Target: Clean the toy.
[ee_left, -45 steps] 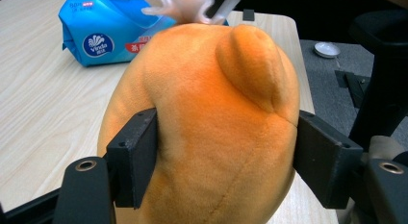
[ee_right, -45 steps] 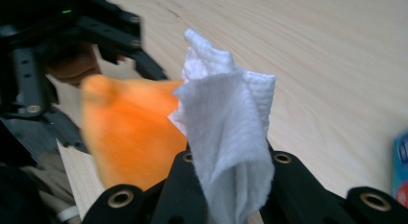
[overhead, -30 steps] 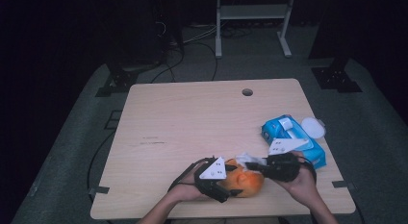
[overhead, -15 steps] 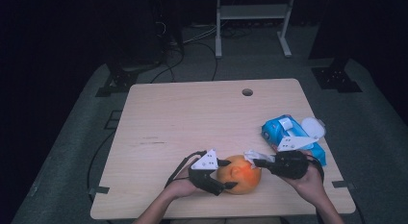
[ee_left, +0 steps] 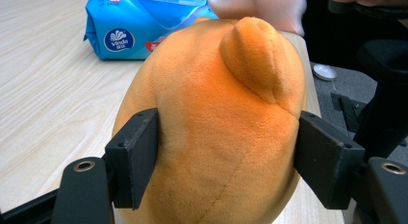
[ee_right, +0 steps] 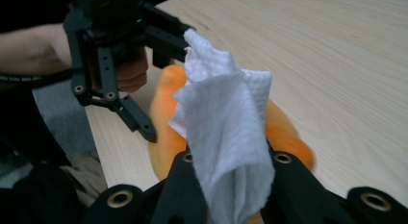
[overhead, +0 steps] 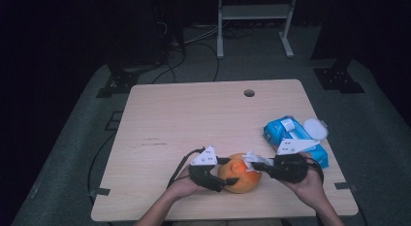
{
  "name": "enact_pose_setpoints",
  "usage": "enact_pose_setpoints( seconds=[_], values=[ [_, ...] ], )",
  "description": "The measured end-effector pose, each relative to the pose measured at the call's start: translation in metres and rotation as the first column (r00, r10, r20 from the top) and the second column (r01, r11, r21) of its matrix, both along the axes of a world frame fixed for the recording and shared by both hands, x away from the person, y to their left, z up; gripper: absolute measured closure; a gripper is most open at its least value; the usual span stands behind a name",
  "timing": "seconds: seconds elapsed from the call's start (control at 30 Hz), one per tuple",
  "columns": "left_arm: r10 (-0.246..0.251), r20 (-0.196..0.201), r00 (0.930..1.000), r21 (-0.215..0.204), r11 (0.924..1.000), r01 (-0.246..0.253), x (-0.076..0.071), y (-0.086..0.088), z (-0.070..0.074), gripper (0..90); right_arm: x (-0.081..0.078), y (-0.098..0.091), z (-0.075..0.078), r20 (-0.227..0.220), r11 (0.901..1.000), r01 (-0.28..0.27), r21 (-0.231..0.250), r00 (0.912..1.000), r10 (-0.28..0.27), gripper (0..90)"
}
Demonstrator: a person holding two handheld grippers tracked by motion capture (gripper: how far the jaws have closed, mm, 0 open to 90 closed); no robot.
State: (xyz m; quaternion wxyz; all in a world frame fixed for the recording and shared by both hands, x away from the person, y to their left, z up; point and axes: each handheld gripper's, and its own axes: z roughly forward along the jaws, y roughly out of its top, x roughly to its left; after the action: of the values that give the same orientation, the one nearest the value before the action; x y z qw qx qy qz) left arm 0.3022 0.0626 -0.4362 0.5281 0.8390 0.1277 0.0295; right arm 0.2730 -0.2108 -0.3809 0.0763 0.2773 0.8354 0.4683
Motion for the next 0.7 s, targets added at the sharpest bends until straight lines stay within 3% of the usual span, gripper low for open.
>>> enact_pose_setpoints(
  seconds=[0.1,0.13,0.23,0.37,0.43,0.5,0.57,0.63,0.7],
  values=[
    [-0.027,0.0,0.9996,-0.008,0.9996,0.027,-0.001,0.002,0.0,26.8,0.004,-0.003,-0.005,-0.011,0.9998,0.017,-0.009,0.9998,-0.017,82.9],
    [-0.05,0.007,0.9987,-0.015,0.9986,0.05,-0.001,0.002,-0.001,24.2,0.008,-0.008,-0.009,-0.012,0.9983,0.05,-0.029,0.9987,-0.05,82.9],
    [-0.057,0.042,0.9975,-0.01,0.9983,0.057,-0.002,-0.002,-0.004,19.1,0.012,-0.018,-0.014,-0.041,0.997,0.077,-0.006,0.9962,-0.077,83.0],
    [-0.02,0.096,0.9952,0.024,0.9996,0.017,-0.004,-0.01,-0.007,11.4,0.007,-0.008,-0.009,-0.027,0.9991,0.043,0.005,0.9987,-0.043,83.0],
    [-0.001,0.116,0.9932,0.03,0.9996,-0.002,-0.006,-0.008,-0.004,19.6,0.004,0.0,-0.006,-0.021,0.9997,0.005,0.025,0.9998,-0.004,83.0],
    [0.019,0.169,0.9854,0.05,0.9984,-0.028,-0.009,-0.006,0.006,30.8,0.003,0.007,-0.005,-0.01,0.9996,0.0,0.03,0.9999,0.0,83.0],
    [0.07,0.207,0.9757,0.046,0.9956,-0.081,-0.009,-0.002,0.018,33.6,0.006,0.009,-0.001,0.007,0.9983,0.013,0.057,0.9999,-0.013,83.0],
    [0.126,0.267,0.9555,0.055,0.9877,-0.146,-0.01,0.002,0.028,35.1,0.012,0.01,0.003,0.024,0.9965,0.039,0.074,0.9989,-0.041,83.0],
    [0.2,0.315,0.9279,0.072,0.9697,-0.233,-0.009,0.004,0.031,35.3,0.021,0.009,0.003,-0.003,0.9926,0.042,0.114,0.9991,-0.042,83.0]
  ],
)
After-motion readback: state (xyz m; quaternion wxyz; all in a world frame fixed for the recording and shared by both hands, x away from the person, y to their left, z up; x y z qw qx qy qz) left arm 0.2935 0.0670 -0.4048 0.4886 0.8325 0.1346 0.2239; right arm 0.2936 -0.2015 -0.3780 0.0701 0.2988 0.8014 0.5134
